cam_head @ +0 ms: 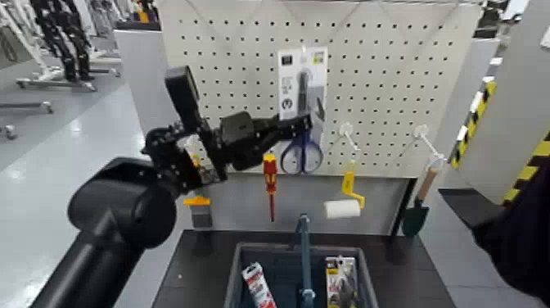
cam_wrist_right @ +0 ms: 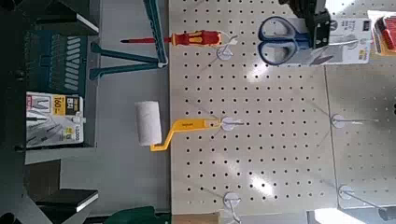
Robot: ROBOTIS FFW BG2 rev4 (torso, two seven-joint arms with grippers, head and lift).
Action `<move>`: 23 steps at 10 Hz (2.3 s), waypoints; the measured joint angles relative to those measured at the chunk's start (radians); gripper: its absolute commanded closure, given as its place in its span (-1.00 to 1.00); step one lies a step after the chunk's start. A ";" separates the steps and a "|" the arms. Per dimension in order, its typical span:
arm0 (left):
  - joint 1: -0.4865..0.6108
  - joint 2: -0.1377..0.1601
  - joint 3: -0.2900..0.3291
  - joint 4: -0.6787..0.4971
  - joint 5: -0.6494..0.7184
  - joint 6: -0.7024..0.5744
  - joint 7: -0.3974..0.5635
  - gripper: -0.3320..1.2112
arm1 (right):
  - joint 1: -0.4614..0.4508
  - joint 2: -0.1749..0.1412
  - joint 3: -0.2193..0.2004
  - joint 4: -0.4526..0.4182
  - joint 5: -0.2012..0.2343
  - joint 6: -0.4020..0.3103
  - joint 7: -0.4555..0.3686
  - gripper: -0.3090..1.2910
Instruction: Put the blue scissors into the crate.
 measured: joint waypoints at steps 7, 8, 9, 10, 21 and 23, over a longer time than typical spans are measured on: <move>0.216 0.016 0.040 0.021 0.010 0.125 0.013 0.96 | 0.000 0.002 -0.005 0.005 0.000 -0.001 0.000 -0.51; 0.233 0.016 0.052 0.020 0.004 0.134 0.013 0.96 | 0.000 0.003 -0.005 0.005 0.000 -0.001 0.000 -0.51; 0.246 0.014 0.058 0.025 -0.005 0.142 0.013 0.97 | 0.000 0.003 -0.005 0.005 0.000 -0.001 0.000 -0.51; 0.255 0.013 0.060 0.035 -0.012 0.146 0.012 0.96 | 0.000 0.003 -0.005 0.005 0.000 0.000 0.000 -0.51; 0.298 -0.006 0.070 0.240 -0.156 0.107 -0.028 0.07 | 0.000 0.005 0.000 0.006 0.000 -0.001 0.002 -0.51; 0.297 -0.007 0.069 0.236 -0.181 0.112 -0.027 -0.70 | 0.001 0.006 0.000 0.006 0.000 -0.002 0.002 -0.51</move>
